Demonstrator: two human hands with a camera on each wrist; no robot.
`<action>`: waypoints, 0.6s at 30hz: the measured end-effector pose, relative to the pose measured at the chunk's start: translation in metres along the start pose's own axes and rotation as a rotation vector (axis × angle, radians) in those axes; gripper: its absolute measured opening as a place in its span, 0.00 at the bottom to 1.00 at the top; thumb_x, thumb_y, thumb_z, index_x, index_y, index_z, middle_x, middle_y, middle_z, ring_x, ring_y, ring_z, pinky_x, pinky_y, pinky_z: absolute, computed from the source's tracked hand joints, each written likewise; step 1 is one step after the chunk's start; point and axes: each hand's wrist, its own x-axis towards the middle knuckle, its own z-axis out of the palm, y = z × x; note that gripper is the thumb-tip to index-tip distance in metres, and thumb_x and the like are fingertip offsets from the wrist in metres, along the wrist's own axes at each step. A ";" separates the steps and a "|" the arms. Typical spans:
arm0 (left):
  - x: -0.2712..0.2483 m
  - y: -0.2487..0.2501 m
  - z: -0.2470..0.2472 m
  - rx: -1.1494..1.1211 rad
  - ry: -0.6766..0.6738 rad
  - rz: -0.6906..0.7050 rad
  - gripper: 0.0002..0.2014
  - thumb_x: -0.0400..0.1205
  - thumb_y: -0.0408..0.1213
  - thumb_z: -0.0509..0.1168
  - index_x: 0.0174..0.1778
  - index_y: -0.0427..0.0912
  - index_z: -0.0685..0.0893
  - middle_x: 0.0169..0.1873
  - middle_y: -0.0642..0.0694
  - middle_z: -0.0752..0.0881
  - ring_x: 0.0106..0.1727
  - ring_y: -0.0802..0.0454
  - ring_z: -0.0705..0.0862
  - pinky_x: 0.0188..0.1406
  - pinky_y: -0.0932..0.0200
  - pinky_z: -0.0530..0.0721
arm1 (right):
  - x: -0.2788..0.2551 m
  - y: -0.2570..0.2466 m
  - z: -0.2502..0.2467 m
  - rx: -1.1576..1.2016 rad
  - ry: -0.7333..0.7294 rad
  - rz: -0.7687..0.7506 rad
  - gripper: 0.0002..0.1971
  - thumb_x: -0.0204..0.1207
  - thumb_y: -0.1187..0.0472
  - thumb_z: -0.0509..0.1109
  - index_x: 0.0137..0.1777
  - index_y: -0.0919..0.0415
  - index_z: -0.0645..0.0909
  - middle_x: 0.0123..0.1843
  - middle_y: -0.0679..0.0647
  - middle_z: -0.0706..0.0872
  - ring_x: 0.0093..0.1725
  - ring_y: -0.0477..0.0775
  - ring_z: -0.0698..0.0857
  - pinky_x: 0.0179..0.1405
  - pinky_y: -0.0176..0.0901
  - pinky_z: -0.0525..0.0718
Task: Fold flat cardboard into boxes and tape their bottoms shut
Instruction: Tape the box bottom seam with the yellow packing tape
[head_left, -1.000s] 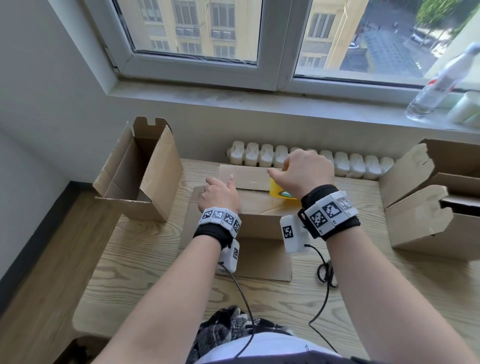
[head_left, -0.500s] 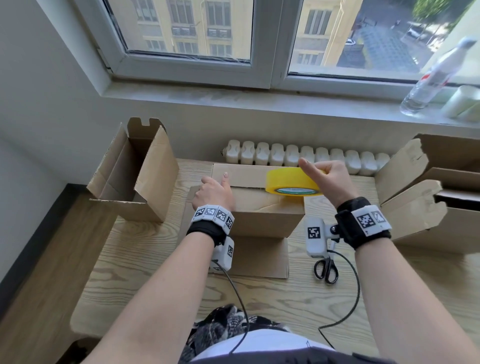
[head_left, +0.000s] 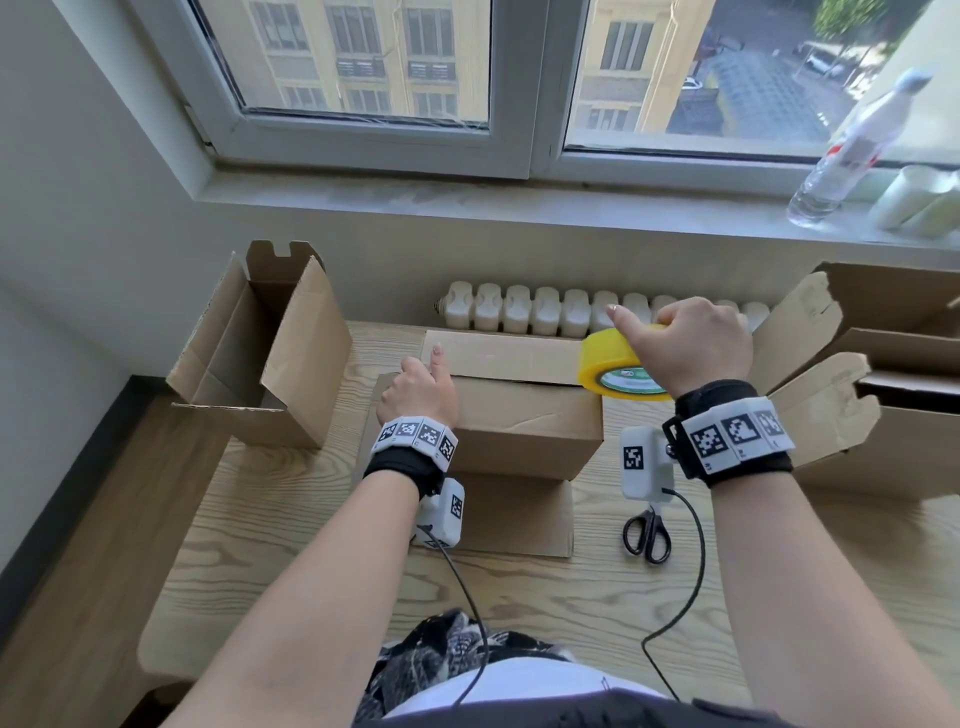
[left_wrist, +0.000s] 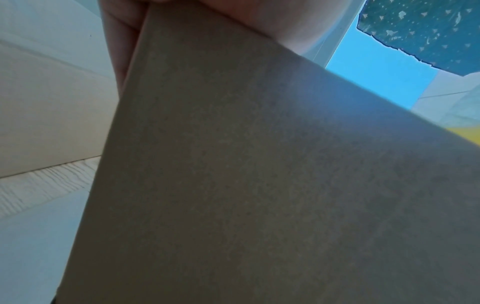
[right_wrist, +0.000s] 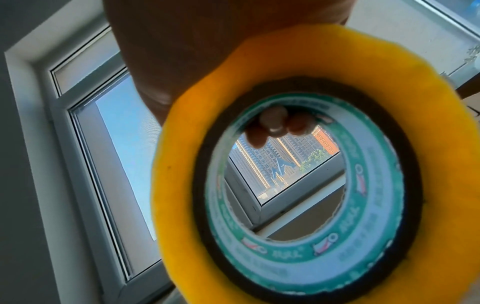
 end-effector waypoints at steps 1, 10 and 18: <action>0.000 0.000 0.000 0.002 0.001 0.001 0.32 0.89 0.59 0.38 0.60 0.35 0.76 0.55 0.34 0.86 0.57 0.36 0.84 0.45 0.50 0.69 | 0.000 0.001 0.002 -0.047 0.011 0.007 0.33 0.73 0.29 0.63 0.27 0.61 0.80 0.29 0.56 0.76 0.40 0.62 0.73 0.54 0.54 0.72; 0.004 0.000 0.002 0.007 0.004 -0.003 0.30 0.89 0.57 0.39 0.60 0.35 0.76 0.57 0.34 0.85 0.59 0.35 0.83 0.46 0.49 0.69 | -0.002 0.020 0.015 -0.223 0.055 0.079 0.37 0.67 0.22 0.59 0.29 0.61 0.80 0.32 0.59 0.83 0.35 0.60 0.76 0.48 0.52 0.68; 0.007 0.003 0.007 0.029 0.010 0.014 0.30 0.89 0.56 0.40 0.60 0.34 0.76 0.55 0.33 0.86 0.57 0.34 0.84 0.44 0.49 0.70 | -0.012 0.032 0.023 -0.256 0.025 0.139 0.36 0.68 0.23 0.61 0.29 0.60 0.81 0.28 0.55 0.77 0.35 0.58 0.74 0.52 0.53 0.68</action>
